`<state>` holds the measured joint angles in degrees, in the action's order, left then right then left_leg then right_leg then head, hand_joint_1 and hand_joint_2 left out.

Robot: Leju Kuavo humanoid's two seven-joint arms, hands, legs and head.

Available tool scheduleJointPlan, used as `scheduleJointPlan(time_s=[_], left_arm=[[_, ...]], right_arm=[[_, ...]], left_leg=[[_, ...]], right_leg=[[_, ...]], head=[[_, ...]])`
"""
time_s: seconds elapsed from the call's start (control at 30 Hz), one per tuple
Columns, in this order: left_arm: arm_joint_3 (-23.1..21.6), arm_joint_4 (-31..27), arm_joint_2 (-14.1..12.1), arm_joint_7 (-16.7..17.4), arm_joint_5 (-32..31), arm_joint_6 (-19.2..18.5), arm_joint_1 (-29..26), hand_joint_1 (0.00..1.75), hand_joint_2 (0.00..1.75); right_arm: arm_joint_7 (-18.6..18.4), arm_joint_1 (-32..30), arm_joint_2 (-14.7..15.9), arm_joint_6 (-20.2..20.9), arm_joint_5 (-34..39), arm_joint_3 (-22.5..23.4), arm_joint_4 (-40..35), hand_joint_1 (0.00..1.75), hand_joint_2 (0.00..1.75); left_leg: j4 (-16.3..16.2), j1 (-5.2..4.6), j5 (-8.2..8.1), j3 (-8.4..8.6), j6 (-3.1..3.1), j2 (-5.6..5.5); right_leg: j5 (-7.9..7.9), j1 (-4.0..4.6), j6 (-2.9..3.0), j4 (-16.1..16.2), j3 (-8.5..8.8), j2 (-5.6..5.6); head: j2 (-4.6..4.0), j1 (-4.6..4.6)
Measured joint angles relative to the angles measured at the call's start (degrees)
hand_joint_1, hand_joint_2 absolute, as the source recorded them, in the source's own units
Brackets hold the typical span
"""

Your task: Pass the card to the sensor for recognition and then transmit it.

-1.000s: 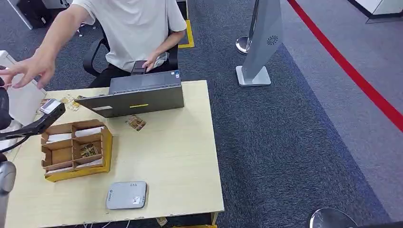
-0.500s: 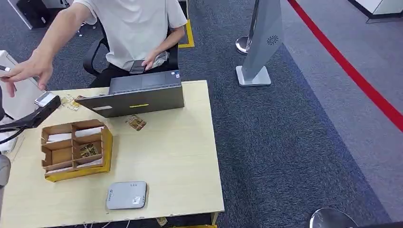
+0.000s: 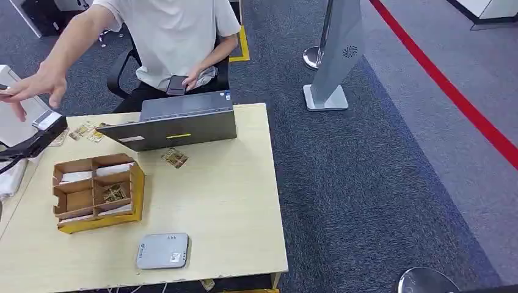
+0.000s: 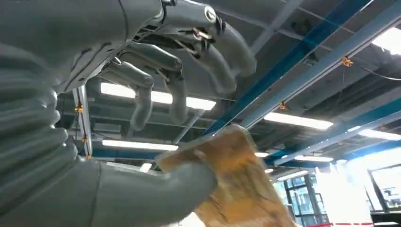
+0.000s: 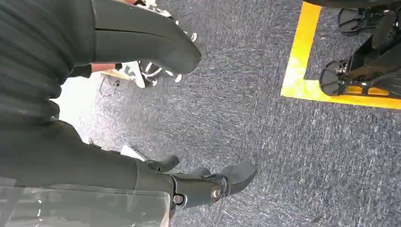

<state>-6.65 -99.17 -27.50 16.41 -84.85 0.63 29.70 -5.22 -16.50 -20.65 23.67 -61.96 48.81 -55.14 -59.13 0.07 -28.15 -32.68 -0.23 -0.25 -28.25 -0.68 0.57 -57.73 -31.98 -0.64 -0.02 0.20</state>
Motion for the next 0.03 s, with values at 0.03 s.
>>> scheduleJointPlan(time_s=[0.03], left_arm=[[0.0,0.1,-0.1,0.0,0.0,0.0,0.0,0.00,1.75]], right_arm=[[0.0,0.0,0.0,0.0,0.0,-0.1,-0.1,0.00,1.75]], left_leg=[[0.0,0.00,0.00,0.00,0.00,0.00]], right_leg=[[0.00,0.00,0.00,0.0,0.00,0.00]], head=[[0.00,-0.04]])
